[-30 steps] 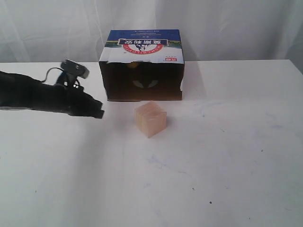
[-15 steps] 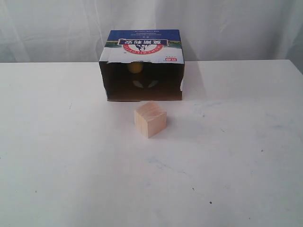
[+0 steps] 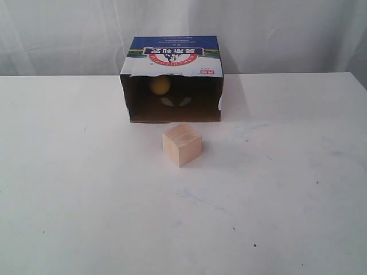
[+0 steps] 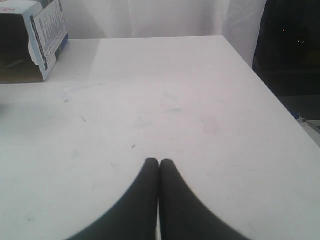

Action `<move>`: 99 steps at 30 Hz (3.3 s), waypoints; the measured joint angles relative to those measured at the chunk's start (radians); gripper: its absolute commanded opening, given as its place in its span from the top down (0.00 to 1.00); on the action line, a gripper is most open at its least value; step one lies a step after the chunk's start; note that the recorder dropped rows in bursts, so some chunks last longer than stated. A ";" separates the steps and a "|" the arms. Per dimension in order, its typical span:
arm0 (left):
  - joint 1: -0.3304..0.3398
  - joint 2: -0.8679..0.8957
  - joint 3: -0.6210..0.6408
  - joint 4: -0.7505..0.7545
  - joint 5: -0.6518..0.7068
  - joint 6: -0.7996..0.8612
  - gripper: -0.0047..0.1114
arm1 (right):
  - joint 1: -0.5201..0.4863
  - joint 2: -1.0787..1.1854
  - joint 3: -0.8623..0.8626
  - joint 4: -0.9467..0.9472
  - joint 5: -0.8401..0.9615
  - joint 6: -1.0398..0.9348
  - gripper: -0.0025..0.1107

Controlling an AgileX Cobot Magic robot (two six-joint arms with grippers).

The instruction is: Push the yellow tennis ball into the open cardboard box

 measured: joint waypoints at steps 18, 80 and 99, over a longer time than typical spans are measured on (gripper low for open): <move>0.014 -0.030 0.201 0.095 -0.006 -0.074 0.96 | 0.000 0.000 0.000 0.000 0.000 0.000 0.98; 0.232 -0.302 0.582 1.535 0.477 -1.903 0.96 | 0.000 -0.002 0.000 0.000 0.001 0.000 0.98; 0.232 -0.302 0.582 1.535 0.477 -1.903 0.96 | 0.000 -0.002 0.000 0.000 0.001 0.000 0.98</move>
